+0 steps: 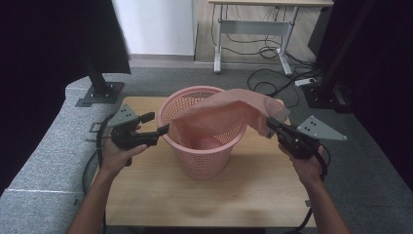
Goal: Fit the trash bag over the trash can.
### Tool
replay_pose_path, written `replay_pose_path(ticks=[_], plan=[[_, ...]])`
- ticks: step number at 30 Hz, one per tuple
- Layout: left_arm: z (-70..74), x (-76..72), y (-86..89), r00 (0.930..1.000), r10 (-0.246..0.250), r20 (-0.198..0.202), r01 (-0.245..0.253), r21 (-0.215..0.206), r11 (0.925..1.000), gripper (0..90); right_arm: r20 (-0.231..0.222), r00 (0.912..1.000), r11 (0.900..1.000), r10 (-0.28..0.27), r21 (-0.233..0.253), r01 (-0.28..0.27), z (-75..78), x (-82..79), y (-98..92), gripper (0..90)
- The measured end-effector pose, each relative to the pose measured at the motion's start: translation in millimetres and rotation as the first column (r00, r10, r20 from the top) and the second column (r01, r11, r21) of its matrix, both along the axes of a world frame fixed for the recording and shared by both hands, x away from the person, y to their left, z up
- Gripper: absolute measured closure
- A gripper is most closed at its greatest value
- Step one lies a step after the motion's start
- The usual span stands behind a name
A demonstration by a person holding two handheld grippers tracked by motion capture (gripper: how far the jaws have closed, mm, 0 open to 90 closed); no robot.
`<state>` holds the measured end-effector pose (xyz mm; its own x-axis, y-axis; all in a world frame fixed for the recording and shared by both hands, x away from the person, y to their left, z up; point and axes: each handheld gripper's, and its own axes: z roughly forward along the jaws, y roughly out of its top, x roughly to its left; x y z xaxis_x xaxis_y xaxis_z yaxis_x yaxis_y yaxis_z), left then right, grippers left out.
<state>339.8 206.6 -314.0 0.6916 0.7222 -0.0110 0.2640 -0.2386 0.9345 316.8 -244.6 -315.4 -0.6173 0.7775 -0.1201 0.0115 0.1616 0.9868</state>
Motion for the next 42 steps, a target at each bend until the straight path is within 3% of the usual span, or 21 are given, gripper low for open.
replay_pose_path(ticks=[7,12,15,20,26,29,32,42], plan=[[1.5,8.9,-2.7,1.0,-0.005,-0.001,0.005,-0.004,1.0,30.1,0.051,0.9961,0.997,0.072,-0.021,-0.071,36.1,2.0,30.8,89.3],[-1.3,19.9,-3.3,1.0,-0.004,-0.003,0.004,0.008,1.0,30.1,0.067,0.9906,0.993,0.119,-0.03,-0.117,45.0,0.4,44.9,89.3],[-0.1,28.5,-2.3,0.9999,-0.013,-0.001,0.013,-0.009,0.9999,30.2,0.073,0.9887,0.991,0.131,-0.033,-0.129,49.3,-2.4,47.2,89.3],[-3.6,38.1,-3.9,0.9996,-0.026,-0.01,0.025,-0.012,0.9996,30.3,0.087,0.9905,0.993,0.107,-0.052,-0.103,60.6,-7.6,42.0,89.2],[-8.0,33.3,-3.7,0.9995,-0.029,-0.014,0.029,-0.011,0.9995,30.3,0.111,0.9935,1.0,0.023,-0.021,-0.02,75.0,-15.8,7.5,89.3],[-5.2,29.2,-4.1,0.9996,-0.026,-0.009,0.026,-0.012,0.9996,30.3,0.1,0.9948,1.0,0.014,0.009,-0.015,74.2,-14.7,-8.3,89.2],[-0.9,26.2,-7.3,0.9996,-0.028,-0.001,0.028,-0.004,0.9996,30.2,0.094,0.9951,0.999,0.032,0.022,-0.034,68.4,-9.8,-10.5,89.3],[7.2,29.1,-22.2,0.998,-0.063,0.006,0.063,0.003,0.998,30.1,0.063,0.9877,0.989,0.143,0.041,-0.145,52.7,11.7,28.2,89.3]])
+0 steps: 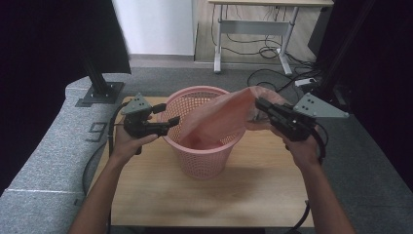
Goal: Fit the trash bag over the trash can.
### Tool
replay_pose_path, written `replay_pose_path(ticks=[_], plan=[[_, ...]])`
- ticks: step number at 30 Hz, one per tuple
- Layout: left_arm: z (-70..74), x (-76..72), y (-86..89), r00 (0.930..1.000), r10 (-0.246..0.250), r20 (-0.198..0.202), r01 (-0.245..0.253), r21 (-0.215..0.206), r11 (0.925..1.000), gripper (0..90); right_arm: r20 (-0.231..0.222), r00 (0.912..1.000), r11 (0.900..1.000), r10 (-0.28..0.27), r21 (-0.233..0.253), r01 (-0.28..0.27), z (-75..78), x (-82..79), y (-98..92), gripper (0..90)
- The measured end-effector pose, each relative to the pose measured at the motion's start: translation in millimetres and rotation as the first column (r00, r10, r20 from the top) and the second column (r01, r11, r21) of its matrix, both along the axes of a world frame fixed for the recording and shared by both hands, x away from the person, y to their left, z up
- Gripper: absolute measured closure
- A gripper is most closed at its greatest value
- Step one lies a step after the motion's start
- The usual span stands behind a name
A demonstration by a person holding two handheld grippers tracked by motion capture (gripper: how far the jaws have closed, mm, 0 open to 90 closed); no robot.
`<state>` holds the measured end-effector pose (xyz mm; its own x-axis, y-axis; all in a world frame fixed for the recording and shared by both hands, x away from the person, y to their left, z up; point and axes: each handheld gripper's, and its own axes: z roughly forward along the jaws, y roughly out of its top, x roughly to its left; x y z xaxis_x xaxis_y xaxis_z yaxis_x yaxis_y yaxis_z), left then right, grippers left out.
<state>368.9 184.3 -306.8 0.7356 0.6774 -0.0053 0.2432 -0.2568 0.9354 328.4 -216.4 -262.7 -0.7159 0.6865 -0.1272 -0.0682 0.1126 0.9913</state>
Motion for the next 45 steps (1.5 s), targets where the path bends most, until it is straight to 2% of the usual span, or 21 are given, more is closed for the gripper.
replay_pose_path(ticks=[5,12,24,28,33,38,42,45], plan=[[-0.9,2.4,-4.3,0.9996,-0.028,-0.005,0.028,-0.023,0.9993,29.6,-0.012,0.9989,0.999,0.045,0.001,-0.045,-3.4,7.1,23.1,89.3],[-0.4,2.0,-13.9,0.9986,-0.053,-0.003,0.053,-0.025,0.9983,29.5,-0.041,0.996,0.997,0.079,-0.014,-0.08,-12.0,14.6,45.5,89.3],[-2.2,8.6,-36.6,0.9974,-0.069,-0.02,0.069,-0.002,0.9976,30.2,-0.076,0.993,0.996,0.09,0.005,-0.089,-25.0,21.4,49.4,89.3],[-2.7,10.4,-41.2,0.9976,-0.063,-0.029,0.063,-0.007,0.998,34.0,-0.079,0.993,0.996,0.088,0.01,-0.088,-25.2,21.9,47.8,89.2],[-4.2,12.4,-44.1,0.9975,-0.06,-0.036,0.06,-0.018,0.998,45.3,-0.078,0.993,0.996,0.088,0.009,-0.088,-25.2,21.2,46.5,89.2],[-5.5,14.4,-46.2,0.9948,-0.084,-0.057,0.083,-0.033,0.9961,58.1,-0.079,0.9928,0.996,0.09,0.013,-0.089,-24.7,21.1,45.8,89.2],[-5.8,17.3,-48.3,0.9912,-0.105,-0.08,0.102,-0.037,0.9941,68.6,-0.081,0.9925,0.996,0.092,0.01,-0.092,-24.7,21.6,46.4,89.2],[-5.1,19.8,-48.5,0.9861,-0.125,-0.11,0.12,-0.052,0.9914,76.7,-0.083,0.9921,0.996,0.094,0.01,-0.094,-24.6,21.6,45.8,89.0]])
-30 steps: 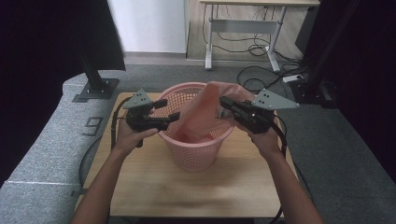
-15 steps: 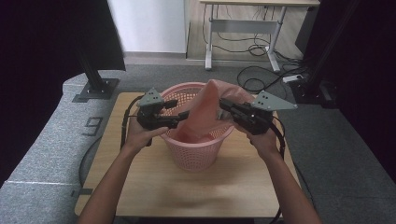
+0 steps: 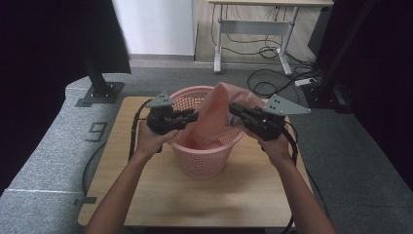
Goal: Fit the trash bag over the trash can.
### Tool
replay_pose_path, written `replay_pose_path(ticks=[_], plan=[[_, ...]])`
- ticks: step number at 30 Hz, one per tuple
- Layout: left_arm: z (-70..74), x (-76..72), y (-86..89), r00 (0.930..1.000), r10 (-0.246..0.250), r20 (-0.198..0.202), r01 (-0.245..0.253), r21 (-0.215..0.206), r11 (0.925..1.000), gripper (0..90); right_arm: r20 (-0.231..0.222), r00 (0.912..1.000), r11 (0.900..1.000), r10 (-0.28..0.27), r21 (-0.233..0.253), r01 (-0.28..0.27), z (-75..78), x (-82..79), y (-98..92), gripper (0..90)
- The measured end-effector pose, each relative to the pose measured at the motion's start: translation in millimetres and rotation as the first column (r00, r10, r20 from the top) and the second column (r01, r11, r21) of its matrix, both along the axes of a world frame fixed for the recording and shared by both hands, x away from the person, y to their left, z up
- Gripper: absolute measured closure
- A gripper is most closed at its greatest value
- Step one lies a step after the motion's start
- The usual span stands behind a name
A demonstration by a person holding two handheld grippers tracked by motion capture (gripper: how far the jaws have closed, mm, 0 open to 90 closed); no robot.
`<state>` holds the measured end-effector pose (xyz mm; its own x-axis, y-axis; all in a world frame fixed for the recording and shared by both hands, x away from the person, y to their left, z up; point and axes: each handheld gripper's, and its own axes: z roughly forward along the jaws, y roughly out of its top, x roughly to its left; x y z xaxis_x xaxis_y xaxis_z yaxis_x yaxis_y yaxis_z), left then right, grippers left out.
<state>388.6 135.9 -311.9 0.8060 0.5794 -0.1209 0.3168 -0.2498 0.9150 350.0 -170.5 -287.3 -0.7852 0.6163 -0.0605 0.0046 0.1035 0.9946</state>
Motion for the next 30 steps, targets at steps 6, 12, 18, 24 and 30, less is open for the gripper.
replay_pose_path(ticks=[6,12,18,24,30], plan=[[0.7,2.2,2.3,0.9986,-0.014,-0.05,0.014,-0.014,0.9998,89.7,-0.012,0.9999,1.0,0.0,-0.007,0.0,-0.8,-2.6,-4.8,71.8],[-1.7,1.4,14.4,0.9984,0.008,-0.055,-0.009,-0.029,0.9995,89.9,-0.006,0.9992,0.999,-0.039,0.011,0.039,-12.9,-21.4,-27.8,50.7],[-4.2,0.0,24.0,0.9974,0.032,-0.065,-0.034,-0.025,0.9991,89.9,-0.017,0.9971,0.996,-0.074,0.038,0.075,-35.4,-39.9,-61.7,44.4],[-5.6,-0.4,31.3,0.9963,0.047,-0.073,-0.049,-0.026,0.9985,89.9,-0.042,0.9934,0.992,-0.107,0.058,0.109,-54.6,-48.2,-90.7,42.9],[-6.7,0.1,39.2,0.9952,0.057,-0.08,-0.06,-0.038,0.9975,89.9,-0.074,0.9865,0.987,-0.146,0.059,0.15,-68.2,-47.5,-107.9,42.9]])
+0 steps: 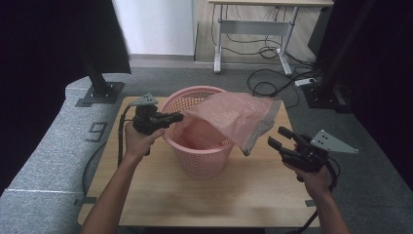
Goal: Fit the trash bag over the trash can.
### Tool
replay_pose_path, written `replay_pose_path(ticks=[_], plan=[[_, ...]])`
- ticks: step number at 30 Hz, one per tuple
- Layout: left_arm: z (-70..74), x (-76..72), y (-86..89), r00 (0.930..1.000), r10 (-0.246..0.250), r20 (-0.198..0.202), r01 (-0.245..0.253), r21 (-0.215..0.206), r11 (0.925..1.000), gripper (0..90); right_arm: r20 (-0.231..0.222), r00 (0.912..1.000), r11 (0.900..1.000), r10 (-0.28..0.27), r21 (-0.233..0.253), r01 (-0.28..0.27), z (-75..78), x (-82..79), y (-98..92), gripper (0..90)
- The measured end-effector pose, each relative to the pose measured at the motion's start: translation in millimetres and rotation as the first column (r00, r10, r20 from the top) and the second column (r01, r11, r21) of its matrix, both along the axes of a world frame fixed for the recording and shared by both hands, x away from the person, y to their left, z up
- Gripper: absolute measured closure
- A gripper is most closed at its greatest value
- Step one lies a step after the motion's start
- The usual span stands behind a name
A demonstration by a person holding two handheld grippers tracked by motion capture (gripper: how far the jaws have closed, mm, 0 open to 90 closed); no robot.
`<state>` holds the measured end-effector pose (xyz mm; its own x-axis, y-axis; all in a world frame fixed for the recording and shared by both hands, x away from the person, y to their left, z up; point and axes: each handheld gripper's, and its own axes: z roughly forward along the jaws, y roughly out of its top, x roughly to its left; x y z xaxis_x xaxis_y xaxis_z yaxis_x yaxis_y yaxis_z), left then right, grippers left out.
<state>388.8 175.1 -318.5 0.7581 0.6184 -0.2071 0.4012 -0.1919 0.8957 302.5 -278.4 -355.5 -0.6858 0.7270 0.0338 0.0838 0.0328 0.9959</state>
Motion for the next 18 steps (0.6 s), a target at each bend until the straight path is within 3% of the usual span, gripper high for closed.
replay_pose_path(ticks=[9,18], plan=[[-1.9,0.6,1.5,1.0,0.002,-0.002,-0.002,-0.001,1.0,89.8,-0.034,0.999,0.998,0.03,-0.062,-0.032,-20.1,5.0,15.4,43.0],[-2.2,0.6,2.0,1.0,-0.001,-0.002,0.001,-0.002,1.0,89.8,-0.041,0.9985,0.995,0.038,-0.094,-0.041,-23.2,11.7,29.0,42.7]])
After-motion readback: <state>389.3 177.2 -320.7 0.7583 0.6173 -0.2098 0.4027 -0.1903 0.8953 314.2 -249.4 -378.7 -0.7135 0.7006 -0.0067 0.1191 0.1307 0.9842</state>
